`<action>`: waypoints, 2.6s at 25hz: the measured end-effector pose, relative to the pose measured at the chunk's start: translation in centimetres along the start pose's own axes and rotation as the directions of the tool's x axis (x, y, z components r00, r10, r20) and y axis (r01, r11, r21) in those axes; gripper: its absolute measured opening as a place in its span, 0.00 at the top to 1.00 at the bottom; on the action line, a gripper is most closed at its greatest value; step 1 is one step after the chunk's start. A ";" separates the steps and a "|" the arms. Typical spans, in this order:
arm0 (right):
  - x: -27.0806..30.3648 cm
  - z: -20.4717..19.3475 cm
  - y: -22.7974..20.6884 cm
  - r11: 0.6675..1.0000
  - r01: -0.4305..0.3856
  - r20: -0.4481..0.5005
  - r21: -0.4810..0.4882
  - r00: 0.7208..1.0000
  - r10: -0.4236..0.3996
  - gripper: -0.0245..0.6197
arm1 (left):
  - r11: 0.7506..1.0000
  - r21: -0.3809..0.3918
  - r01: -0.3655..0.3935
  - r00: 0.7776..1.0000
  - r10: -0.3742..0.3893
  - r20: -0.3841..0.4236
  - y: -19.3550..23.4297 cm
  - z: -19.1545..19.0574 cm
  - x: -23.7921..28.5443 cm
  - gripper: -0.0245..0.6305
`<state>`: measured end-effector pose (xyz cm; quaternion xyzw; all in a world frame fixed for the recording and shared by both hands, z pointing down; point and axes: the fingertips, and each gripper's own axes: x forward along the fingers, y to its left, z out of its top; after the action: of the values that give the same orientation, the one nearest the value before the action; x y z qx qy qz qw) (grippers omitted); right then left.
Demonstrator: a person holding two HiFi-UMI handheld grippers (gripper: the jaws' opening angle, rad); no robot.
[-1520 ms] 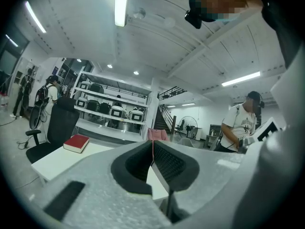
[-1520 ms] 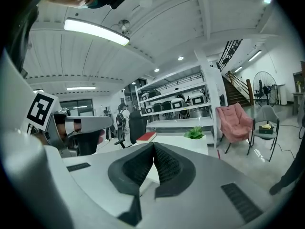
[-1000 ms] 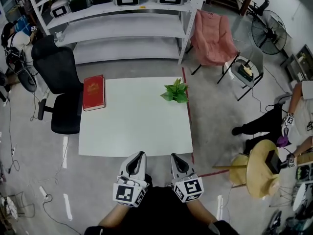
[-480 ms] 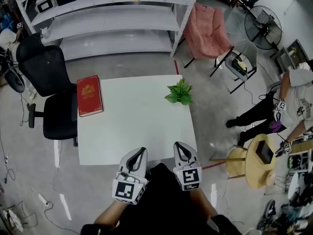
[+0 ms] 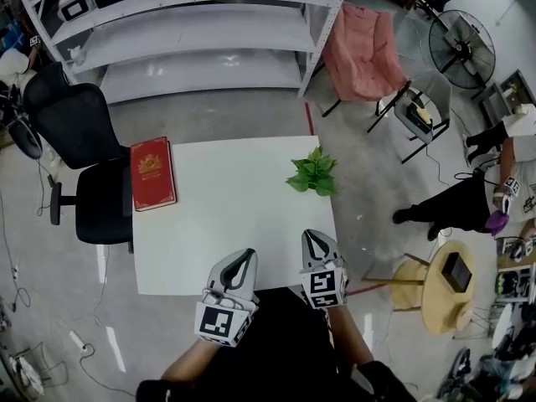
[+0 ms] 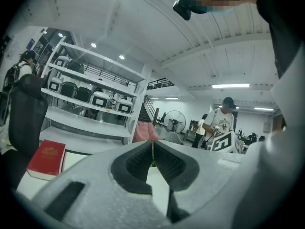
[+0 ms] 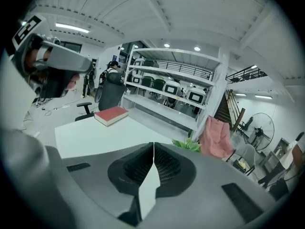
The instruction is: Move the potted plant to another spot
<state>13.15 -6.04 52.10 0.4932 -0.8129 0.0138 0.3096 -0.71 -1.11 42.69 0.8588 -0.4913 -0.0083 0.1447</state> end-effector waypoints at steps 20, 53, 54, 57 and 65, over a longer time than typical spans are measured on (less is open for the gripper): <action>16.5 -9.5 -7.5 0.908 -0.055 -0.355 -0.416 0.929 -0.106 0.94 | 0.999 -0.034 0.008 0.992 -0.012 -0.125 3.0 -1.6 13.8 0.93; 22.1 -14.1 -9.0 0.810 -0.228 -0.505 -0.541 0.858 -0.095 0.88 | 0.995 -0.049 -0.088 0.979 0.077 -0.191 4.7 -3.4 16.9 0.93; 22.1 -14.0 -8.9 0.809 -0.229 -0.500 -0.541 0.861 -0.091 0.89 | 0.994 -0.047 -0.094 0.978 0.083 -0.190 4.6 -3.4 16.8 0.93; 22.0 -13.7 -8.8 0.798 -0.232 -0.485 -0.556 0.871 -0.084 0.89 | 0.992 -0.042 -0.118 0.977 0.108 -0.183 4.3 -3.2 16.5 0.93; 21.9 -13.6 -7.3 0.758 -0.254 -0.447 -0.600 0.893 -0.055 0.90 | 0.978 -0.029 -0.208 0.968 0.201 -0.150 4.9 -2.5 14.1 0.93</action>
<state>18.69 -22.68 72.30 0.2951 -0.7020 -0.1387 0.6332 2.80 -14.78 48.13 0.7985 -0.5650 0.0587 0.1993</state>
